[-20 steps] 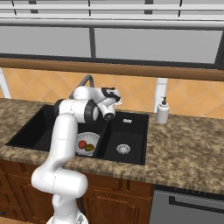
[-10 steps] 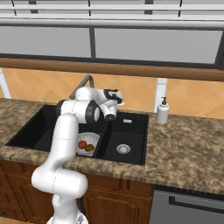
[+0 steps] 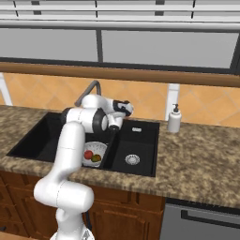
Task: Put the colander in the sink, put the apple, mango in the colander, and turn on the sink faucet and pour water over the colander.
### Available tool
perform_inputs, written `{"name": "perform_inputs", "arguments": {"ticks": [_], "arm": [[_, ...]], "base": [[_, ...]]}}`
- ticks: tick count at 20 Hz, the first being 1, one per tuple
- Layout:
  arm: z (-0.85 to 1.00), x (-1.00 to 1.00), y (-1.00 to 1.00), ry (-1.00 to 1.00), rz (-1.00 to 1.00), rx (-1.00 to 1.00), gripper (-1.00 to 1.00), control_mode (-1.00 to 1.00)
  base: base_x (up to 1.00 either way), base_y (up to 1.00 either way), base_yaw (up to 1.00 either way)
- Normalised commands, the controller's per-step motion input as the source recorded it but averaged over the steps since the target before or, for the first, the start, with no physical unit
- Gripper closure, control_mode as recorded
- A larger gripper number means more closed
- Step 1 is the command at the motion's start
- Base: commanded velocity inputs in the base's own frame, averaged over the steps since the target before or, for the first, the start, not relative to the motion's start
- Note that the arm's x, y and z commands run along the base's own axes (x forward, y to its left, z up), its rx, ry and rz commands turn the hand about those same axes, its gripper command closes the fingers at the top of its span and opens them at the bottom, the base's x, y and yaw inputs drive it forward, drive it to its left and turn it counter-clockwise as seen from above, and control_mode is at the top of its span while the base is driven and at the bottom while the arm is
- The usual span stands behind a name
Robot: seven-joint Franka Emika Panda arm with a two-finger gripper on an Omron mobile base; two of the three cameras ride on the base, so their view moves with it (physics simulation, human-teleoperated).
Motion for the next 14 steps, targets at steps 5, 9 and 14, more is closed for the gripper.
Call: {"name": "perform_inputs", "arguments": {"ticks": [5, 9, 14], "arm": [[-1.00, 0.33, -1.00, -0.07, -0.16, -0.04, 1.00, -1.00], [-1.00, 0.23, -1.00, -0.07, -0.14, -0.04, 1.00, -1.00], [-0.99, 0.15, -1.00, -0.03, -0.09, -0.01, 1.00, -1.00]], "base": [[0.00, 0.00, 0.00], [0.00, 0.00, 0.00], [0.00, 0.00, 0.00]]}}
